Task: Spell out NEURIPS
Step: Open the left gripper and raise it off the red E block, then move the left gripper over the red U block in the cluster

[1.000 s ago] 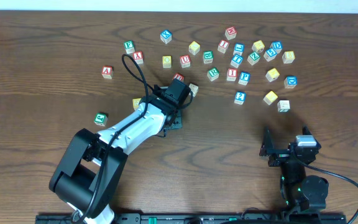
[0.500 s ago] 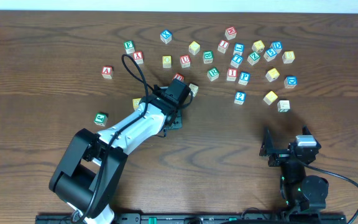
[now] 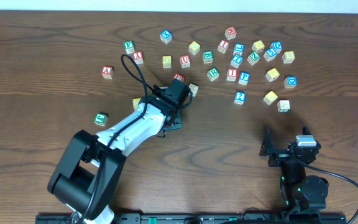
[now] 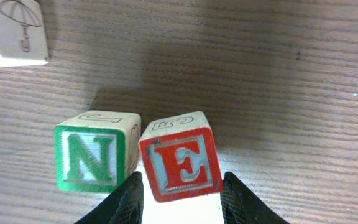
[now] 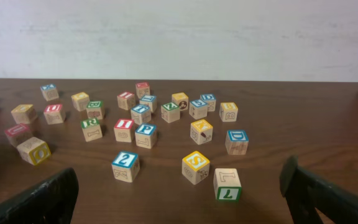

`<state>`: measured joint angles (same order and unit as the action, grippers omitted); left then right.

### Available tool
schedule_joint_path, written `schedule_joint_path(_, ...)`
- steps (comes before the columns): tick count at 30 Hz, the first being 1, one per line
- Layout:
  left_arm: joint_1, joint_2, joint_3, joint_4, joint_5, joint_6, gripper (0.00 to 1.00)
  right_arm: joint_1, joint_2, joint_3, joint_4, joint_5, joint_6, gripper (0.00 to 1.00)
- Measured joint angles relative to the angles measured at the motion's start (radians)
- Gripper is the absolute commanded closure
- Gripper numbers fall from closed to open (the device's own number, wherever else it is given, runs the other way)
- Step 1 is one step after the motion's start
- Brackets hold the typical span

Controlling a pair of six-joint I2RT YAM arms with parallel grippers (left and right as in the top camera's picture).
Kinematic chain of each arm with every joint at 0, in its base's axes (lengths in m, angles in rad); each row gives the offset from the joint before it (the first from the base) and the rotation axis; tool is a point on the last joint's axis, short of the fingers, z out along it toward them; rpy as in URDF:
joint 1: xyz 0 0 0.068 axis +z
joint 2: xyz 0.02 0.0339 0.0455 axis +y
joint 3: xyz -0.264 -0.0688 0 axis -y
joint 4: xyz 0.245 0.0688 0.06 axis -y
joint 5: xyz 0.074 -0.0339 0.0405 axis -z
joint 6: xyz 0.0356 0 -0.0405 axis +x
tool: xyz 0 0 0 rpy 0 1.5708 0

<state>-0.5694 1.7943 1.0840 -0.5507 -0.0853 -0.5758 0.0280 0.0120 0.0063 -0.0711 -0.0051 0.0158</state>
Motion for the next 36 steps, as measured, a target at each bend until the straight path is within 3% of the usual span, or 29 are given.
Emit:
schedule_joint_path(11, 0.0, -0.141, 0.0, -0.023, 0.0, 0.017, 0.57, 0.0, 0.0, 0.0, 0.0, 0.0, 0.0, 0.01)
schedule_joint_path(18, 0.0, -0.206, 0.0, -0.036, 0.0, 0.105, 0.55, 0.0, 0.0, 0.0, 0.0, 0.0, 0.0, 0.01)
schedule_joint_path(25, 0.0, -0.209, 0.011, -0.053, 0.001, 0.196, 0.45, 0.0, 0.0, 0.0, 0.0, 0.0, 0.0, 0.01)
schedule_joint_path(28, 0.006, -0.209, 0.034, -0.054, 0.003, 0.225, 0.41, 0.0, 0.0, 0.0, 0.0, 0.0, 0.0, 0.01)
schedule_joint_path(36, 0.084, -0.206, 0.198, -0.172, 0.004, 0.315, 0.4, 0.0, 0.0, 0.0, 0.0, 0.0, 0.0, 0.01)
